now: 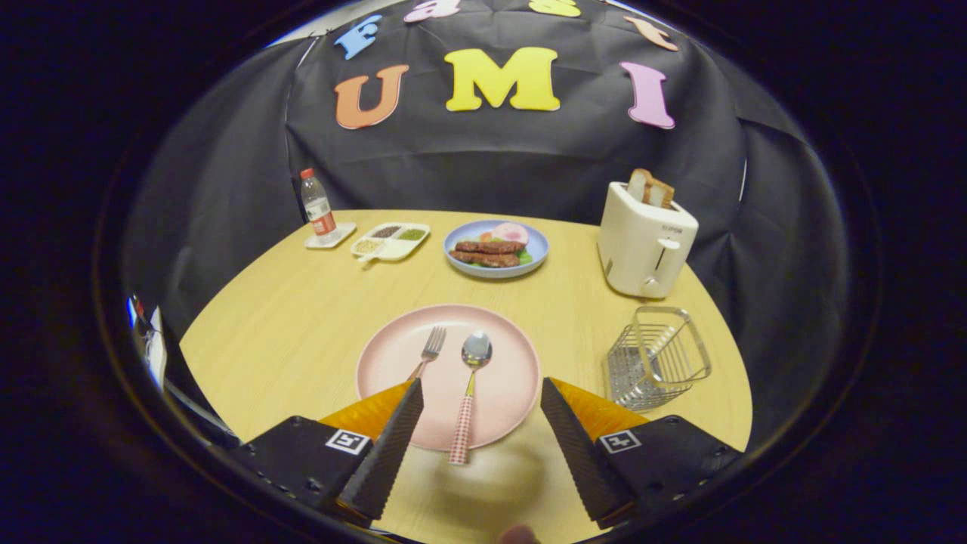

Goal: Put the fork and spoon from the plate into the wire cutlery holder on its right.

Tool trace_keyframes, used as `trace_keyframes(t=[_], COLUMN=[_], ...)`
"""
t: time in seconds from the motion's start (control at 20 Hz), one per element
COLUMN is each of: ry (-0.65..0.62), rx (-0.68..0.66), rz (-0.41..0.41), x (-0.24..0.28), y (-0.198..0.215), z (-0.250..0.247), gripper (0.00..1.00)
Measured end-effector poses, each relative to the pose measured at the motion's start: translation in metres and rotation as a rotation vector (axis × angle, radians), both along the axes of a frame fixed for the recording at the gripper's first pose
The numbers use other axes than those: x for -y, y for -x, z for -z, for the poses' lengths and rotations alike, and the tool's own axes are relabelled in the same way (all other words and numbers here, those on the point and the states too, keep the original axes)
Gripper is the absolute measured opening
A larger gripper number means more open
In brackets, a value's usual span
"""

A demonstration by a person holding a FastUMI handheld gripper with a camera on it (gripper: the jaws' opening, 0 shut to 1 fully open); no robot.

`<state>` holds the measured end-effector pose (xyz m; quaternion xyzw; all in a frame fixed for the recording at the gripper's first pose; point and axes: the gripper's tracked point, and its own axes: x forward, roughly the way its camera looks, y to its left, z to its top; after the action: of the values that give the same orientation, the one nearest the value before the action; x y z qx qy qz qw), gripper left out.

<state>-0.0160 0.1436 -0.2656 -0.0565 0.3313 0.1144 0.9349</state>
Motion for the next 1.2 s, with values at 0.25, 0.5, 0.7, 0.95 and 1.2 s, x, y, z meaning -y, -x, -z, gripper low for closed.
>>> trace_keyframes(t=[0.25, 0.5, 0.7, 0.95, 1.2], ry=[0.045, 0.086, 0.082, -0.015, -0.042], rx=[-0.128, -0.183, -0.228, -0.282, -0.281], rz=[0.012, 0.043, 0.069, 0.075, 0.086], x=[-0.008, -0.008, -0.002, 0.001, 0.042], y=[-0.002, -0.004, -0.003, 0.003, 0.002], z=[0.045, 0.062, 0.061, 0.019, -0.060], gripper=[0.81, 0.37, 0.11, 0.03, 0.03])
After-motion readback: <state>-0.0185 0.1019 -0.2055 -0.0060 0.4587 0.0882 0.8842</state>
